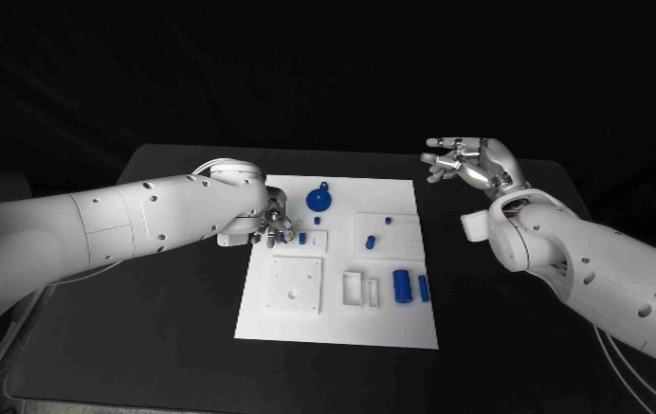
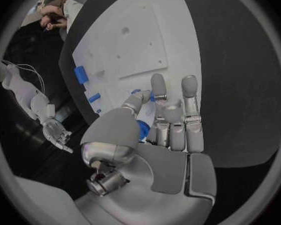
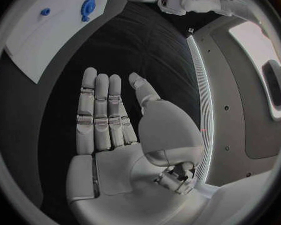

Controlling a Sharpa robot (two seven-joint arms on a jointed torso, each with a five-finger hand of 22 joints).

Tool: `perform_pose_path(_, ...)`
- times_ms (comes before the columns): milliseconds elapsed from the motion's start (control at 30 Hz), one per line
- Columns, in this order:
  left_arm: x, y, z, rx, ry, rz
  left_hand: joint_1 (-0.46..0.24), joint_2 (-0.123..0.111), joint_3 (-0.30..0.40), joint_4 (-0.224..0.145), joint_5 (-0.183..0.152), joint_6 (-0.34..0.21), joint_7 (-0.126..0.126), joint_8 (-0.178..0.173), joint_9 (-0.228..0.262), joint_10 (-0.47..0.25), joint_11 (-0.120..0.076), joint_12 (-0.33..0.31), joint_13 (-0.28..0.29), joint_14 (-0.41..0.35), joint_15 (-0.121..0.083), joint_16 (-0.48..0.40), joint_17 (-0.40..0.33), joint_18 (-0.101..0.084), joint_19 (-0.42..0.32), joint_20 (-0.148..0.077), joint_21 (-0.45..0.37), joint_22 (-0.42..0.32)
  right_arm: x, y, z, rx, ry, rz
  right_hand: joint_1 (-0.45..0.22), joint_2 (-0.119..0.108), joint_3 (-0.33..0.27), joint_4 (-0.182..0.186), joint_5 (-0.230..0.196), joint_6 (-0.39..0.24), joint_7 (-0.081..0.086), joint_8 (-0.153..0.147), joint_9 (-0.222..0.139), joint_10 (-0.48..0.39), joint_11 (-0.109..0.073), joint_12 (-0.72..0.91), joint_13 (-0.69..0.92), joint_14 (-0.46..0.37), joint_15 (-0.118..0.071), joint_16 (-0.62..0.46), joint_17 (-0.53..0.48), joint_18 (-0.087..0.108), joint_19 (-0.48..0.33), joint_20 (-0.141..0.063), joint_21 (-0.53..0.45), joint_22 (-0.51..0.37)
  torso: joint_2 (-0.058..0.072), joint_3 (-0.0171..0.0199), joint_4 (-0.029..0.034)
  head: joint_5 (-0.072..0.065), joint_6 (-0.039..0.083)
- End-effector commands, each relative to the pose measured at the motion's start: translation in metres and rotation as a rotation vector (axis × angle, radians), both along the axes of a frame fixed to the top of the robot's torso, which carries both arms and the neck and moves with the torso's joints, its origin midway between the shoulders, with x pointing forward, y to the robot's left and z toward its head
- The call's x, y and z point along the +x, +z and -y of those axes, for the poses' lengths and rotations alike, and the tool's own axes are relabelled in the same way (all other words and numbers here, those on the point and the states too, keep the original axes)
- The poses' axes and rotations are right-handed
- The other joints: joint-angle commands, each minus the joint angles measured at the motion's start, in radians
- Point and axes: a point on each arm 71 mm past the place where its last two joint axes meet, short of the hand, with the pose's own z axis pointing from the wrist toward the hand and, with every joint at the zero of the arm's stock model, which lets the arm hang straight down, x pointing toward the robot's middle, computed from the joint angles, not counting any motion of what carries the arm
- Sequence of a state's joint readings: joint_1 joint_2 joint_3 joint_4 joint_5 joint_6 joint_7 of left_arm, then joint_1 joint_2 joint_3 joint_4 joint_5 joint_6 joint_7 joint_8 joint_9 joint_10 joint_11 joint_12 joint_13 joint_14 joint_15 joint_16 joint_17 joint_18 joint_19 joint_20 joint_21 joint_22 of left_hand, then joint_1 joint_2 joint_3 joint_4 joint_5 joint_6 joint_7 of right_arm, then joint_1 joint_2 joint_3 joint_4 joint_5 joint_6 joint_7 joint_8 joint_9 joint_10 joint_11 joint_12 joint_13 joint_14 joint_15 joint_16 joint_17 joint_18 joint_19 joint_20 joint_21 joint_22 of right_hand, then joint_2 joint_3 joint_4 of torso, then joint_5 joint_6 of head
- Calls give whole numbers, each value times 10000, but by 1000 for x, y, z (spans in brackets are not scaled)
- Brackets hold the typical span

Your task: Assemble the parts on the task board

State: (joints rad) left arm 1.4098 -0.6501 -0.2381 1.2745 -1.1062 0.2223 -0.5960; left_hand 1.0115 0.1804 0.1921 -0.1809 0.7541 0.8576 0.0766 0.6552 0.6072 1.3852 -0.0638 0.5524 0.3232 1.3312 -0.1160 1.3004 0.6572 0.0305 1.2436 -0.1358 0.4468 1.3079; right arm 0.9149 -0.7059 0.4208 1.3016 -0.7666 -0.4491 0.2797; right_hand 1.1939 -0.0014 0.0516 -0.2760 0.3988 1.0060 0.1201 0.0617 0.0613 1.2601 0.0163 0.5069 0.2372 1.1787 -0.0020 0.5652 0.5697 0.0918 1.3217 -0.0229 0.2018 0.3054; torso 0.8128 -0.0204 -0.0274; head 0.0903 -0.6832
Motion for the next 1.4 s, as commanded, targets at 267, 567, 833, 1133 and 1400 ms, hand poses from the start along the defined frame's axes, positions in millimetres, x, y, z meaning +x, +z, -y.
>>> perform_pose_path(267, -7, -7, 0, 91, -80, -235, 89, 134, 385, -416, -112, 883, -731, -213, -118, 144, -1, -96, 2, 113, 0, -51, 136, -31, 71, 4, 14, 174, -1, 1, -1, 21, 178, 20, -102, -10, 19, 18, 61, 59, 10, 6, 14, -58, 11, 31, -12, -89, -6, 56, -10, -158, -70, 9, 33, -8, 4, 0, -6, -17, -25)
perform_pose_path(567, -7, -11, 0, -72, 101, -22, 91, 137, 332, -381, -194, 887, -725, -271, -166, 177, -5, -118, 3, 152, -4, -81, 173, -28, 99, 2, 8, 168, 0, 0, -2, 21, 190, 10, -106, -7, 13, 16, 73, 46, 12, 6, 14, -61, 14, 16, -25, -96, -2, 47, -32, -158, -88, 14, 84, -110, 4, 0, -9, -16, -12)
perform_pose_path(833, -4, -10, 1, -204, 189, 211, 158, 128, 270, -301, -237, 866, -726, -267, -184, 205, -8, -145, 5, 198, -9, -140, 191, -32, 139, -3, -29, 162, 0, 0, -2, 23, 223, -17, -106, -7, 13, 16, 73, 46, 12, 6, 14, -61, 14, 16, -25, -96, -2, 47, -32, -158, -88, 14, 84, -110, 3, 5, -12, -3, 2)
perform_pose_path(1133, -1, -10, 2, -180, 240, 271, 206, 110, 253, -230, -287, 817, -713, -280, -207, 185, 2, -153, 16, 187, -3, -192, 164, -35, 146, 1, -64, 167, 0, 0, -3, 24, 246, -43, -109, -6, 10, 16, 74, 33, 16, 6, 14, -69, 19, 4, -34, -106, 4, 41, -44, -160, -105, 20, 105, -168, 9, 3, -13, -13, 17)
perform_pose_path(1400, 0, -12, 3, 31, 114, -107, 300, 29, 129, -122, -706, 736, -686, -381, -288, 115, 31, -173, 17, 97, 25, -263, 50, -43, 106, 31, -123, 165, 0, -1, -2, 16, 262, -71, -106, -4, 11, 17, 75, 26, 17, 8, 15, -75, 23, -7, -43, -115, 8, 35, -52, -159, -115, 24, 115, -199, 6, 2, -9, -28, 4)
